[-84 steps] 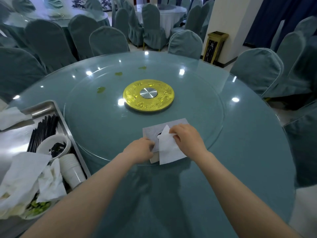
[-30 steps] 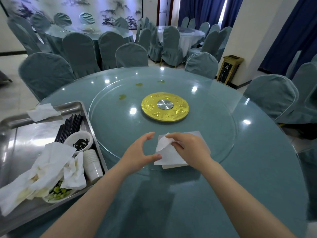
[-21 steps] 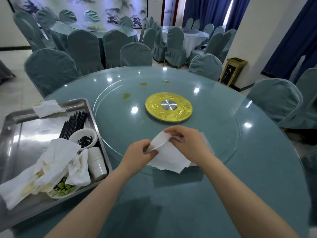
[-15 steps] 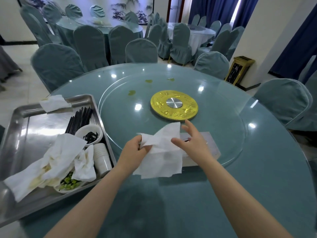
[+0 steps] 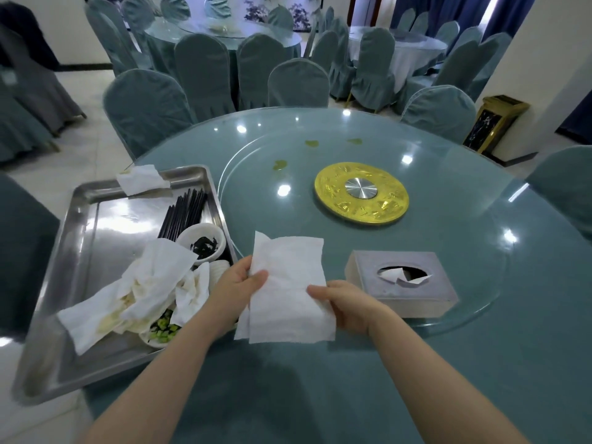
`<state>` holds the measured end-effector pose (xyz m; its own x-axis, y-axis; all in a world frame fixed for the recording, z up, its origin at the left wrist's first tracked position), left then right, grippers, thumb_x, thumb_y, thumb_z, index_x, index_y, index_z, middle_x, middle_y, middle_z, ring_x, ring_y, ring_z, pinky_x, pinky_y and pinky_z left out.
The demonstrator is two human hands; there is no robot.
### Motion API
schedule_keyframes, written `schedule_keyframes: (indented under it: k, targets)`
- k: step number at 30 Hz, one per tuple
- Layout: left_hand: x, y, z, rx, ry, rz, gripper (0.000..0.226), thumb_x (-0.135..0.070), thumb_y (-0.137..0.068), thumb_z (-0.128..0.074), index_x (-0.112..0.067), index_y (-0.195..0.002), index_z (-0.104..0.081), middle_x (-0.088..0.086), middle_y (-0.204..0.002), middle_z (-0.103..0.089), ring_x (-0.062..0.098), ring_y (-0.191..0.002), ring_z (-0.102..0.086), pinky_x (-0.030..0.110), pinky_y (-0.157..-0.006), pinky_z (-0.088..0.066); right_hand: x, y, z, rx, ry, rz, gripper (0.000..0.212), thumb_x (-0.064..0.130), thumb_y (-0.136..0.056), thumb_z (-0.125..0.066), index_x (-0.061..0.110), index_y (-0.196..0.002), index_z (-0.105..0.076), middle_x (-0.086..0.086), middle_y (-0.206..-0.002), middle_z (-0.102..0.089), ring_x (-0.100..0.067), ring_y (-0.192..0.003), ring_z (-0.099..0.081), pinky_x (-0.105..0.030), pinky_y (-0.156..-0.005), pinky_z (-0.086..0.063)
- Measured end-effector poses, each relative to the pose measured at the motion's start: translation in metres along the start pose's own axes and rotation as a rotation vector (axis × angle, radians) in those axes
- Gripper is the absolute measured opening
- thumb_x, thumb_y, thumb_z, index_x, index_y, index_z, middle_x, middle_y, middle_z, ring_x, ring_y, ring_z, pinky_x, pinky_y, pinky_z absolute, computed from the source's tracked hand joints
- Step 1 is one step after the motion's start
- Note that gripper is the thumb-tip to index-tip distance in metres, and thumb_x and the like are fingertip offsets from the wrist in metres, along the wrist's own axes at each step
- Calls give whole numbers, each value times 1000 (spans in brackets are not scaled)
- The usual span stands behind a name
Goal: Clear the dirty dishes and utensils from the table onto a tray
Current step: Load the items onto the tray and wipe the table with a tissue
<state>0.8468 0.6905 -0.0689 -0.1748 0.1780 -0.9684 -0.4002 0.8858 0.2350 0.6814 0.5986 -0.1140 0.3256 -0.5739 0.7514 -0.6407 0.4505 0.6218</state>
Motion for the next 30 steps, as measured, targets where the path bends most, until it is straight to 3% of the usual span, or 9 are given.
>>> schedule_keyframes:
  k: [5,8,12,15,17,20,22,25,30]
  targets:
    - [10,-6,22,-2,-106,-17,21,-8,-95,-53,-23,-106,-65,-4,-104,-73,14,-97,-69,33,-85,-55,5,-11,-3,-60,-168,159,13,6,-91,-59,9,-100,-68,-9,-94,-75,-20,-76,-72,-28,-59,-55]
    - [27,-8,24,65,-32,82,27,-2,-93,-53,-22,-98,-71,-2,-98,-74,15,-89,-71,27,-72,-56,-1,-21,-1,-80,-211,125,20,2,-87,-59,12,-86,-77,-11,-92,-75,-23,-75,-72,-30,-58,-56]
    - [46,-15,42,-46,-219,150,46,8,-86,-43,-20,-63,-71,1,-77,-70,20,-77,-63,26,-68,-52,-4,-32,11,-213,9,89,33,33,-85,-54,16,-67,-76,-5,-81,-70,-22,-74,-62,-26,-66,-48]
    - [54,-18,64,-168,-274,152,39,5,-86,-48,-22,-69,-70,-2,-87,-73,15,-87,-67,26,-71,-50,4,-40,33,-556,438,219,36,41,-91,-56,22,-65,-73,10,-75,-66,-14,-69,-57,-23,-60,-40]
    - [59,-16,79,-230,-264,165,33,3,-87,-48,-21,-79,-70,-3,-88,-72,17,-90,-66,28,-71,-49,3,-49,36,-672,625,298,13,24,-87,-60,24,-80,-71,7,-91,-71,-14,-82,-62,-18,-63,-41]
    - [64,-13,95,-277,-248,178,31,5,-87,-45,-17,-86,-68,-2,-95,-71,16,-93,-68,31,-75,-50,-9,-75,29,-611,929,279,36,14,-90,-50,20,-125,-59,-2,-129,-61,-22,-112,-57,-22,-83,-41]
    - [68,-10,102,-294,-228,201,29,5,-88,-46,-15,-88,-68,-3,-95,-71,15,-92,-68,26,-73,-48,-21,-90,20,-511,1216,252,49,25,-97,-45,18,-145,-35,-4,-152,-36,-26,-137,-36,-33,-103,-37]
    - [69,-7,107,-315,-218,220,27,4,-88,-49,-14,-88,-68,-5,-92,-72,12,-88,-69,26,-71,-47,-45,-101,21,-404,1420,239,63,41,-100,-31,22,-153,-3,1,-162,4,-21,-148,4,-37,-119,-7]
    - [69,-6,102,-314,-203,243,26,5,-88,-47,-12,-91,-67,-2,-96,-71,14,-89,-68,26,-73,-47,-56,-100,37,-347,1437,243,63,49,-100,-24,28,-153,3,8,-160,11,-16,-147,10,-35,-119,2]
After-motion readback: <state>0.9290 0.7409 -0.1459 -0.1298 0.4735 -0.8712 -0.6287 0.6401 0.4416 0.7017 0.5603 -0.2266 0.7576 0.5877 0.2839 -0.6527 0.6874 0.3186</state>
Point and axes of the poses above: each hand's wrist, its own y-axis away from the middle knuckle, its own z-axis out of the back of the hand, x = y × z, the point moved 7 cm from there along -y, towards the middle knuckle
